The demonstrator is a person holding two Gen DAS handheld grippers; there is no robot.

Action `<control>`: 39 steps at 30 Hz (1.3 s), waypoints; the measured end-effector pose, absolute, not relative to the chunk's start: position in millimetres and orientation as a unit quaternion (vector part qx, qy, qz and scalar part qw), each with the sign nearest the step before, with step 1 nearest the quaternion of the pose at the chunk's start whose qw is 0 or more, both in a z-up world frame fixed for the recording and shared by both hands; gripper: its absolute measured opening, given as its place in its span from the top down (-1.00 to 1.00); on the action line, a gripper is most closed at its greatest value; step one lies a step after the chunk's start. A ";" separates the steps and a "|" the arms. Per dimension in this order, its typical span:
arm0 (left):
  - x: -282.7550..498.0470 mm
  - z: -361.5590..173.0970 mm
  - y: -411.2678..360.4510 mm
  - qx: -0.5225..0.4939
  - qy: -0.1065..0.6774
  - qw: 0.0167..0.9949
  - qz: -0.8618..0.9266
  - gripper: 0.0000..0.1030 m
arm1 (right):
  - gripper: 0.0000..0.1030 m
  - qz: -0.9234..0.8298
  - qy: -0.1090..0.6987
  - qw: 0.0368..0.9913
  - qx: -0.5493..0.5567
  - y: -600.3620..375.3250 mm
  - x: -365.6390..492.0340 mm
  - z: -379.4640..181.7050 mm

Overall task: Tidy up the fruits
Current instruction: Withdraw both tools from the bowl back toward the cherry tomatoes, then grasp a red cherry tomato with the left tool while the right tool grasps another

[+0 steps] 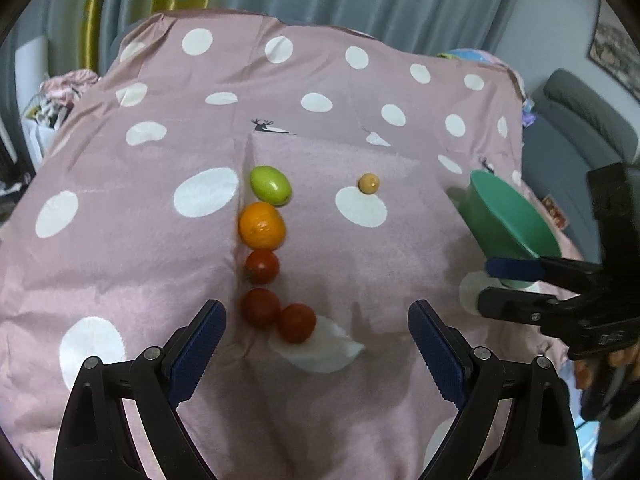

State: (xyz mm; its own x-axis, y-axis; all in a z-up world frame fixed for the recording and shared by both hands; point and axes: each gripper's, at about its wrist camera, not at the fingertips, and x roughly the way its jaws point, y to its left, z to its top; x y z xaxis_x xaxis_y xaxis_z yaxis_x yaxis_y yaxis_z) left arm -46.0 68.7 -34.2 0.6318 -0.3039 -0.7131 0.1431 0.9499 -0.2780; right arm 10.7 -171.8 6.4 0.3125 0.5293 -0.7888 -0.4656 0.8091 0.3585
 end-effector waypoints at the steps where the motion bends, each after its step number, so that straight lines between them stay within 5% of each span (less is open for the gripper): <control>1: -47.3 -35.0 72.7 -0.100 0.410 0.898 -0.124 -0.79 | -0.54 0.309 0.501 0.808 0.031 -169.3 11.1 4.4; 11: -49.3 -44.6 98.4 -0.141 0.413 0.890 -0.132 -0.79 | -0.52 0.356 0.520 0.776 0.020 -132.3 17.7 -16.5; 16: -47.6 -44.2 102.5 -0.141 0.409 0.892 -0.128 -0.79 | -0.05 0.393 0.516 0.761 -0.001 -98.6 22.3 -22.0; 31: -42.8 -41.1 113.6 -0.081 0.409 0.901 -0.121 -0.79 | 0.39 0.420 0.537 0.730 -0.042 -46.0 39.4 -48.1; 39: -30.9 -38.6 90.9 -0.026 0.419 0.894 -0.156 -0.67 | 0.39 0.400 0.534 0.745 -0.009 -73.4 43.8 -50.2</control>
